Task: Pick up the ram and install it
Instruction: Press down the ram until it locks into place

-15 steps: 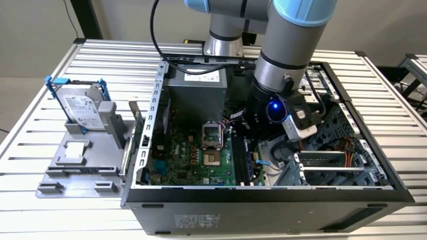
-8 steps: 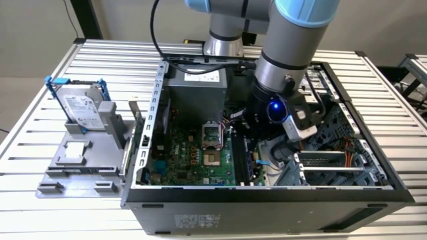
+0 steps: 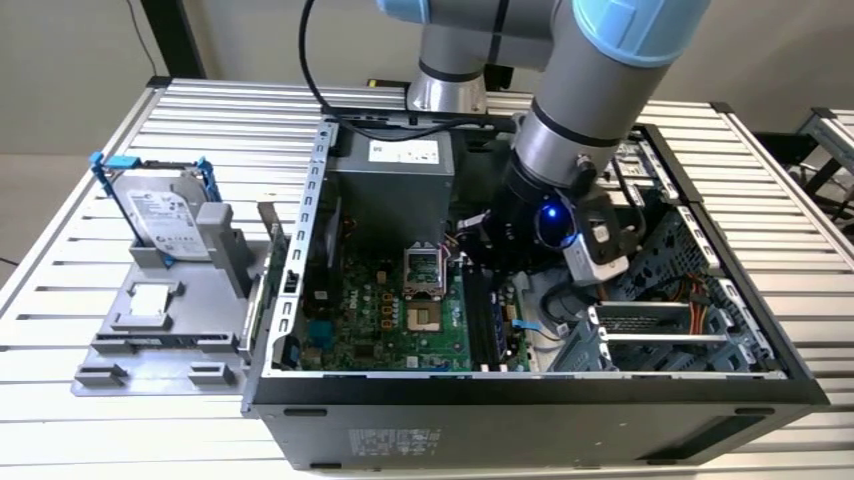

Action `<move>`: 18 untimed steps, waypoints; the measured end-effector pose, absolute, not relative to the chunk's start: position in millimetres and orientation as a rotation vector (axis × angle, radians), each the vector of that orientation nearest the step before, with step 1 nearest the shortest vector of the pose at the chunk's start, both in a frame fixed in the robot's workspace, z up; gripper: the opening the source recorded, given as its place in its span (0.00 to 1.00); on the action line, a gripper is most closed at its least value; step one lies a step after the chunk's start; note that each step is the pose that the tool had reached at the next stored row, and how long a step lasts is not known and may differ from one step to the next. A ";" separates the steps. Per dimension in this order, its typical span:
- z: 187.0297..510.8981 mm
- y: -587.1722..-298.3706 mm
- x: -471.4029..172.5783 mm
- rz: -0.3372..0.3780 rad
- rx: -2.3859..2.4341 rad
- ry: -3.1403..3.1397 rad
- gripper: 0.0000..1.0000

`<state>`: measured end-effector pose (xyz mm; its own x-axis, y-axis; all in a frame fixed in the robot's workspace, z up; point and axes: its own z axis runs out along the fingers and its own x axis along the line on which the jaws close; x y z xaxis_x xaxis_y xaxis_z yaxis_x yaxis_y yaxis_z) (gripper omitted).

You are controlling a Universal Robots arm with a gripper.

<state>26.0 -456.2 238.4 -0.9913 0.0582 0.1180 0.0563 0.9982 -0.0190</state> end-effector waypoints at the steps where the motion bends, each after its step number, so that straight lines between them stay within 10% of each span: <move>1: 239.5 -456.2 26.6 0.017 -0.086 -3.019 0.00; 18: 240.2 -456.4 26.8 -0.014 0.178 -3.099 0.00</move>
